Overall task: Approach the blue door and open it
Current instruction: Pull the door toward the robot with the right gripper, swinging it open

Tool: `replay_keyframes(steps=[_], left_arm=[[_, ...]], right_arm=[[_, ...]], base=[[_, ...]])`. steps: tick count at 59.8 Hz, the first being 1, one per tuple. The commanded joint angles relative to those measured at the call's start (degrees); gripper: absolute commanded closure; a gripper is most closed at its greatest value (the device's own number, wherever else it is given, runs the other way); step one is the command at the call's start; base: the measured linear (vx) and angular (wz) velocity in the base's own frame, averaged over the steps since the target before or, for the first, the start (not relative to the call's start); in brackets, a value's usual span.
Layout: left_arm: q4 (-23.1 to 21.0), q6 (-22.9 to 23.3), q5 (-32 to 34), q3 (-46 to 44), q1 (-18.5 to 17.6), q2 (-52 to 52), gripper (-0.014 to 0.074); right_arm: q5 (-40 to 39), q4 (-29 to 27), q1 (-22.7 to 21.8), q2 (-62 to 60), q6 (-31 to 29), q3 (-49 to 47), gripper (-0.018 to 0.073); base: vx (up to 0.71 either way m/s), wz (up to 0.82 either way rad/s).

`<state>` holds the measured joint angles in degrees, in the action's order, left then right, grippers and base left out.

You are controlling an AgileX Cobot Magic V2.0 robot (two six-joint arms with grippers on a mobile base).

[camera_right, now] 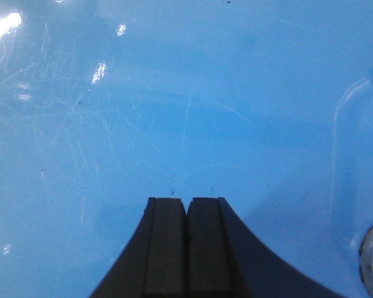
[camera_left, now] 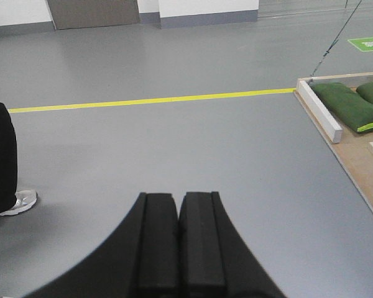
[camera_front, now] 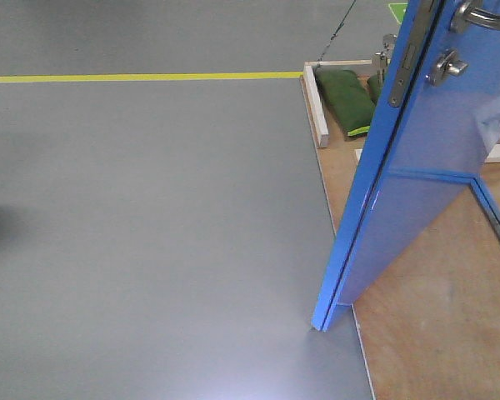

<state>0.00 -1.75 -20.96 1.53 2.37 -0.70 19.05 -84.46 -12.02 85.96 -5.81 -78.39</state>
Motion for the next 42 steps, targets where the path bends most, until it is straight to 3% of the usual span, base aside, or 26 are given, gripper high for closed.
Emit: replay_keyframes(steps=[1, 42], left_arm=[[0.0, 0.2, 4.5, 0.2, 0.1, -0.8, 0.0526], [0.0, 0.2, 4.5, 0.2, 0.1, -0.8, 0.0526]], right_arm=[[0.3, -0.9, -0.2, -2.1, -0.7, -2.0, 0.0554], [0.4, -0.9, -0.2, -2.1, -0.7, -2.0, 0.0554]], base=[[0.00, 0.00], [0.00, 0.00]])
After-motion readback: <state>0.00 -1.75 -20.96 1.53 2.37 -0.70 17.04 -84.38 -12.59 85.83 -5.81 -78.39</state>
